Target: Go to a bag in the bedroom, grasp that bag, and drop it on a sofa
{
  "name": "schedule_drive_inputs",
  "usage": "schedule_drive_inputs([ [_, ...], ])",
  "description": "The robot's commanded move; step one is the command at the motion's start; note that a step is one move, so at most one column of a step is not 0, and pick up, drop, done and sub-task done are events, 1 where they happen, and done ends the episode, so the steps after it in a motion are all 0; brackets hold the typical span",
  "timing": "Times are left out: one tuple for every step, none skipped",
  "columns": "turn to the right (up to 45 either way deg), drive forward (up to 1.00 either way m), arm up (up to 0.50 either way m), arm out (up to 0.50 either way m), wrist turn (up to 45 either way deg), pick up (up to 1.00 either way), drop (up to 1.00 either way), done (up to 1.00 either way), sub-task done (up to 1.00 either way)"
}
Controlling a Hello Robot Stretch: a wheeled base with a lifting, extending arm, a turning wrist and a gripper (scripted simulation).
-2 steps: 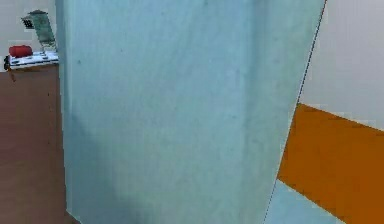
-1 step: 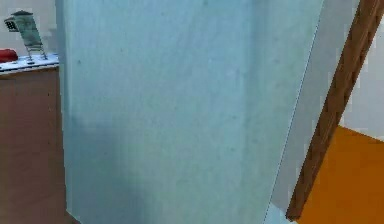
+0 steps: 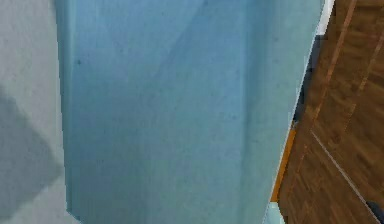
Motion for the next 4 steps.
schedule_drive_inputs([
  [6.0,0.0,0.0,0.0,0.0,0.0,0.0,0.0,0.0],
  [3.0,0.0,0.0,0.0,0.0,0.0,0.0,0.0,0.0],
  [0.0,0.7,0.0,0.0,0.0,0.0,0.0,0.0,0.0],
  [-3.0,0.0,0.0,0.0,0.0,0.0,0.0,0.0,0.0],
])
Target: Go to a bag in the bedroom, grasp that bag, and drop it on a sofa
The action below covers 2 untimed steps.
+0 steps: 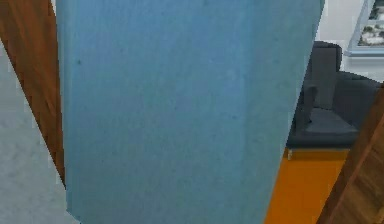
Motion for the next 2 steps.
schedule_drive_inputs([
  [18.0,0.0,0.0,0.0,0.0,0.0,0.0,0.0,0.0],
  [0.0,0.25,0.0,0.0,0.0,0.0,0.0,0.0,0.0],
])
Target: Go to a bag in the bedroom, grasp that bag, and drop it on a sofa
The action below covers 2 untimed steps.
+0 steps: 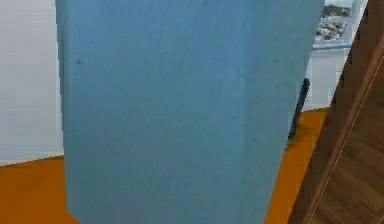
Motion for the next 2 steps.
schedule_drive_inputs([
  [-30.0,0.0,0.0,0.0,0.0,0.0,0.0,0.0,0.0],
  [0.0,0.6,0.0,0.0,0.0,0.0,0.0,0.0,0.0],
])
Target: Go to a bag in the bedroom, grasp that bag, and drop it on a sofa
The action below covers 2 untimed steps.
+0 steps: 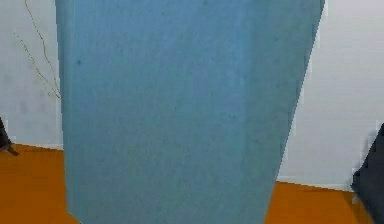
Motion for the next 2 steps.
schedule_drive_inputs([
  [-36.0,0.0,0.0,0.0,0.0,0.0,0.0,0.0,0.0],
  [0.0,0.2,0.0,0.0,0.0,0.0,0.0,0.0,0.0],
])
